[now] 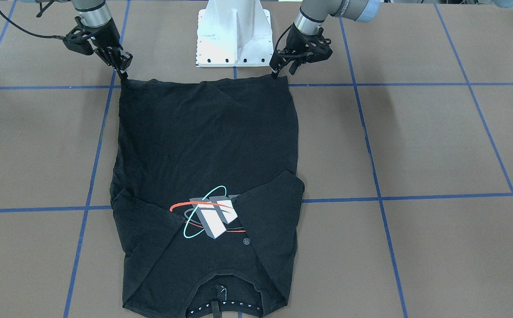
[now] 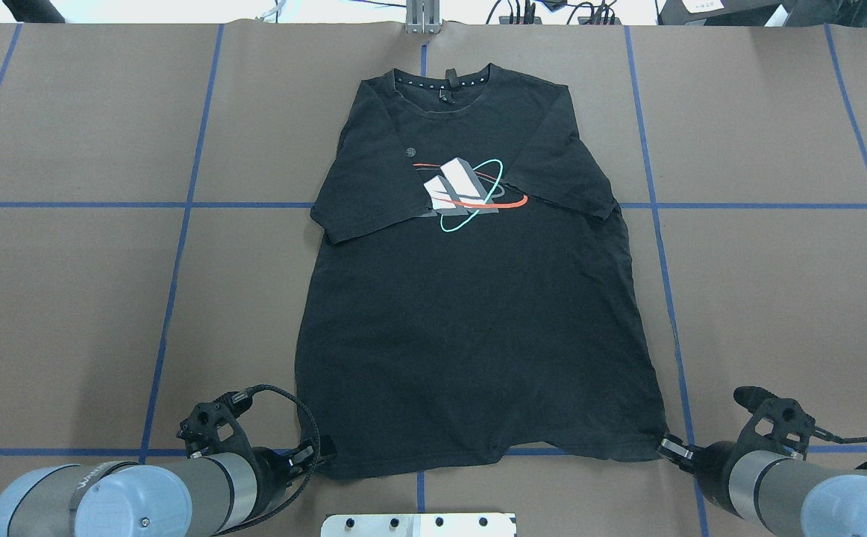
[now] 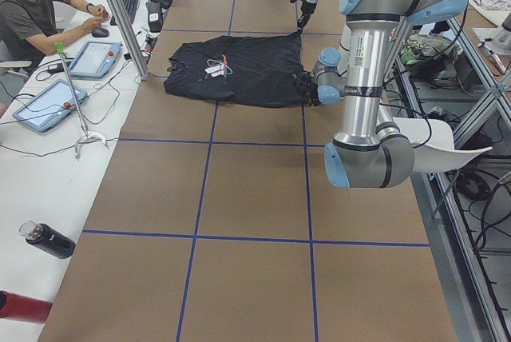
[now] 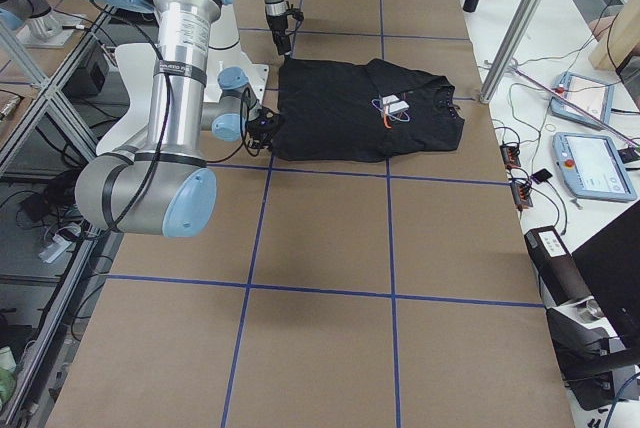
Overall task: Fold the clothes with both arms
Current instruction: 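Move the left gripper to the other hem corner and grasp both corners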
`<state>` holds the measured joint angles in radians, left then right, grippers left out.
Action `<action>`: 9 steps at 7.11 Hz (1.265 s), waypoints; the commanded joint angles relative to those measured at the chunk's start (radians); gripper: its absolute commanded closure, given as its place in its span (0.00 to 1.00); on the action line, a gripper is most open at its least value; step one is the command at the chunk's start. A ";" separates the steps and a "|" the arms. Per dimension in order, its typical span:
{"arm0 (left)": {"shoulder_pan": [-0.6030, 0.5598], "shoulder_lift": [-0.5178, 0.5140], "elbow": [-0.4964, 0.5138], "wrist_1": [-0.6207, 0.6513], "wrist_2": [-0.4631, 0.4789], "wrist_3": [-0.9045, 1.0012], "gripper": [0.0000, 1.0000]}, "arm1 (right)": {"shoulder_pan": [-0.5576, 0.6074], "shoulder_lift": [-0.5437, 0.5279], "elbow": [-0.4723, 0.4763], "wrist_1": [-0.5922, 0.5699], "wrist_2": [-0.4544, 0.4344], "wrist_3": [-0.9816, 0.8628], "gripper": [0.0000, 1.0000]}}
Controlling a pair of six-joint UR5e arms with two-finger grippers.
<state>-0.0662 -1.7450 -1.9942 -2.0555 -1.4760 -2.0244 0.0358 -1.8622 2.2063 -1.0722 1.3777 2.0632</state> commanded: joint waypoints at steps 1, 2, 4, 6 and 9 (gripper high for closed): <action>-0.003 -0.013 0.009 0.000 0.000 0.000 0.55 | -0.001 0.000 0.000 0.000 0.000 0.000 1.00; -0.003 -0.013 0.009 0.000 0.000 0.001 0.90 | -0.001 0.000 0.000 0.000 0.000 0.000 1.00; -0.007 -0.013 0.003 0.001 -0.003 0.001 1.00 | -0.001 0.000 0.000 0.000 -0.002 0.000 1.00; -0.026 -0.010 -0.085 0.074 -0.009 0.004 1.00 | 0.001 -0.002 0.004 0.000 -0.002 0.000 1.00; -0.027 0.018 -0.182 0.167 -0.013 0.015 1.00 | 0.028 -0.070 0.048 0.002 0.012 -0.017 1.00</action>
<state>-0.0926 -1.7404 -2.1566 -1.9051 -1.4878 -2.0138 0.0483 -1.8987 2.2310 -1.0713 1.3822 2.0556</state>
